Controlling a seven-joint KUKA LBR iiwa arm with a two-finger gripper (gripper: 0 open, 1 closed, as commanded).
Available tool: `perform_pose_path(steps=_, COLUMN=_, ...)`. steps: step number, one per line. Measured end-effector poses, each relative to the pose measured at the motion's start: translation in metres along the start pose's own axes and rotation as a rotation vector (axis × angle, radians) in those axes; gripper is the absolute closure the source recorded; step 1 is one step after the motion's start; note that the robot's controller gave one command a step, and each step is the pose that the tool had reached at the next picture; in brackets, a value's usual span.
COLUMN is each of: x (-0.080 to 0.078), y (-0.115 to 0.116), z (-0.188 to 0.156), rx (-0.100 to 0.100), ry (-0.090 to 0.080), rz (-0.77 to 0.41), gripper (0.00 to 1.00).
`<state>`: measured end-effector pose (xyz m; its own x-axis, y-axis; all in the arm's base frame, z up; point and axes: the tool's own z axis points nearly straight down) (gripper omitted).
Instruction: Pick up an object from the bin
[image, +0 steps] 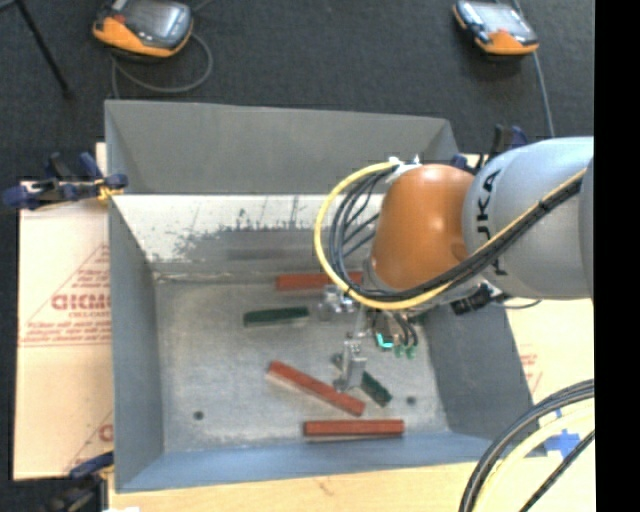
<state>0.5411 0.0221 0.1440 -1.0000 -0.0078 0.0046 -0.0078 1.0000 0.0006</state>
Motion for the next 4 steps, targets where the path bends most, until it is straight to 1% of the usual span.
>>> perform_pose_path(steps=1, x=0.005, y=0.008, z=0.078, rx=-0.001, ry=0.001, rz=0.021, gripper=0.00)
perform_pose_path(steps=2, x=0.002, y=0.007, z=0.070, rx=0.000, ry=-0.009, rz=0.023, gripper=1.00)
perform_pose_path(steps=3, x=-0.001, y=-0.004, z=0.070, rx=-0.006, ry=-0.011, rz=0.105, gripper=1.00)
perform_pose_path(steps=4, x=-0.019, y=-0.052, z=0.070, rx=0.004, ry=-0.016, rz=-0.626, gripper=1.00)
